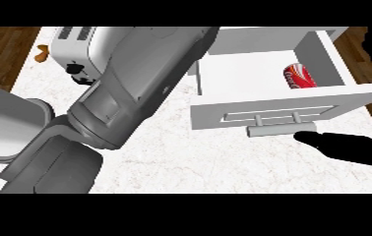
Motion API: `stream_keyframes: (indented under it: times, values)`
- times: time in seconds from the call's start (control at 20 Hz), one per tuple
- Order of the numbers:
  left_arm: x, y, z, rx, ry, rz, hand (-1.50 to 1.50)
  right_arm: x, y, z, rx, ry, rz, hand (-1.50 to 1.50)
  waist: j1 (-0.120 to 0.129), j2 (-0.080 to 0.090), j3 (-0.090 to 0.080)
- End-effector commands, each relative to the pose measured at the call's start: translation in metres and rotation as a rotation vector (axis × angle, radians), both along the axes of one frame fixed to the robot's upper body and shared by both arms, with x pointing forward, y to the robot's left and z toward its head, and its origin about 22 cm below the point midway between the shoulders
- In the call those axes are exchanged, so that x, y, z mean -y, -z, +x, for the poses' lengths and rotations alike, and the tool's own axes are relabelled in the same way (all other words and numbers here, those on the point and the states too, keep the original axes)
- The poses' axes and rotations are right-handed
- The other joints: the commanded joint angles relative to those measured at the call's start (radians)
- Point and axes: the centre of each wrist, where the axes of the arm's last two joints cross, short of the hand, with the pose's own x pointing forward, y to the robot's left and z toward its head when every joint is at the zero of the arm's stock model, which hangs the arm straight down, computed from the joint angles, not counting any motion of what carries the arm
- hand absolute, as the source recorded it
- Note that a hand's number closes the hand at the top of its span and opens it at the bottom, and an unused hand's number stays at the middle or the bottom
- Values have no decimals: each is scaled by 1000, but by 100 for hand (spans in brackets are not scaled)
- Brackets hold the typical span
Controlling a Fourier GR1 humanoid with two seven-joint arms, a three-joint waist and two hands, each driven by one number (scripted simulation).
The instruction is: Pick up the can, place it into the drawer and close the drawer
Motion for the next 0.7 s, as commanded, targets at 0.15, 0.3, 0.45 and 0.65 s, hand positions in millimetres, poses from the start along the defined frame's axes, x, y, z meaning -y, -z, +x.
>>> stream_keyframes:
  times: [0.15,0.3,0.45,0.65]
  values:
    - [0,0,0,26,32,21,-150,-22,24,48,-21,33,-249,-150,59,-7,-1]
    - [4,-12,0,24,3,26,-150,-27,38,57,-16,31,-299,-150,54,-12,-1]
    - [3,-11,0,20,16,44,-150,-47,57,74,-31,68,-390,-150,73,-16,-2]
    - [-13,5,8,25,15,28,-150,-65,95,88,-32,75,-458,-150,74,-15,-1]
